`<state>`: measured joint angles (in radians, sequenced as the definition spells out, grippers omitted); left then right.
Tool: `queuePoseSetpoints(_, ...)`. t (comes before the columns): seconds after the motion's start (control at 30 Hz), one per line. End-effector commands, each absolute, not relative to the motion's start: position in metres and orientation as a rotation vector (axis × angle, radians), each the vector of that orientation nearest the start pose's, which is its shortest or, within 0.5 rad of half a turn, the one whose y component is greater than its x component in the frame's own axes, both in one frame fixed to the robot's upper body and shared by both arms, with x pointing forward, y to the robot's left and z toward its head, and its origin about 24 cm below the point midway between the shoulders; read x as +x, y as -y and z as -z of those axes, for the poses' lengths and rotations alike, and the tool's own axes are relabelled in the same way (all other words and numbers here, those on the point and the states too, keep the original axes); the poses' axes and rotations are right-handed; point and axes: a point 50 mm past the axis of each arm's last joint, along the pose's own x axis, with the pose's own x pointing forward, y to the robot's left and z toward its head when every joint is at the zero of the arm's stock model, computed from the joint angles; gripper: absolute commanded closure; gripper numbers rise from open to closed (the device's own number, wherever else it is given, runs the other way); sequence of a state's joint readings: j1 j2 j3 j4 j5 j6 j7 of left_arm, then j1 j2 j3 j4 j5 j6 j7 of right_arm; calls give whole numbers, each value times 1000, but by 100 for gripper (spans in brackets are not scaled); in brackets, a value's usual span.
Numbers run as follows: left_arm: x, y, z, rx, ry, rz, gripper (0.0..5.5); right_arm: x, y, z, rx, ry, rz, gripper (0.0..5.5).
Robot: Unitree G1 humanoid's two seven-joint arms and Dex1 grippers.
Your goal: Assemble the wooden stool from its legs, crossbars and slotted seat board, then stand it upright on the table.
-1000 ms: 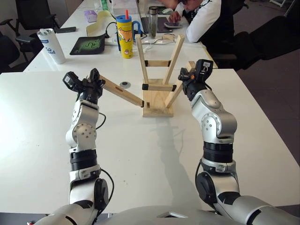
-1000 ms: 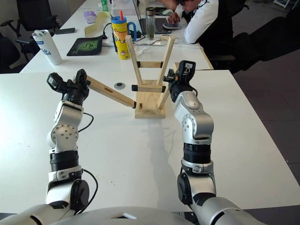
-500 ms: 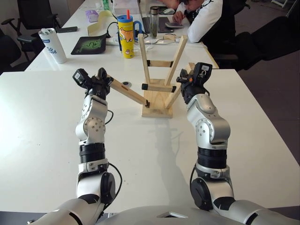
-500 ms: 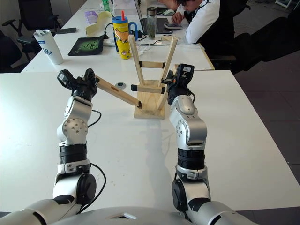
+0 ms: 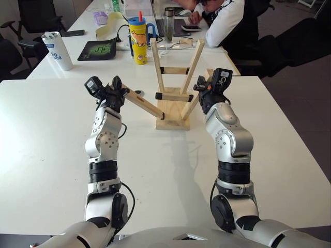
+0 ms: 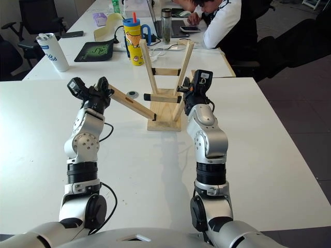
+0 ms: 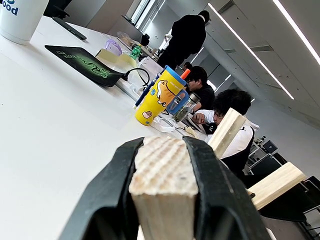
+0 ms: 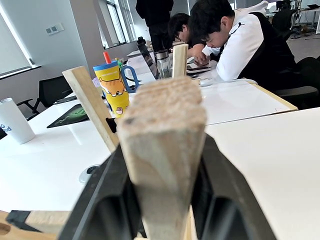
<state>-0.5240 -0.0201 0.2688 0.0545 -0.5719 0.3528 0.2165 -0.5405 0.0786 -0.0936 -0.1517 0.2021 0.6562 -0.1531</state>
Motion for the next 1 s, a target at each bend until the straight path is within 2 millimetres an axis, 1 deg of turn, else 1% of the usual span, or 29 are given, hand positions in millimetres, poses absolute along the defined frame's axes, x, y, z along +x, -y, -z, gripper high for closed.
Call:
queuePoseSetpoints(0.03,337,-160,-123,-544,-75,-201,441,325,105,-153,215,-64,-72,447)
queuePoseSetpoints(0.17,339,-139,-129,-452,-133,-141,441,326,104,-155,197,-48,-75,447)
queuePoseSetpoints(0.3,341,-113,-140,-375,-145,-51,441,327,103,-155,189,-44,-78,447)
queuePoseSetpoints(0.4,341,-103,-141,-336,-144,-4,441,327,102,-155,186,-43,-88,447)
queuePoseSetpoints(0.77,336,-76,-123,-174,-227,167,441,326,97,-155,230,-44,-107,447)
queuePoseSetpoints(1.0,336,-67,-107,-96,-303,224,441,327,97,-150,280,-79,-93,447)
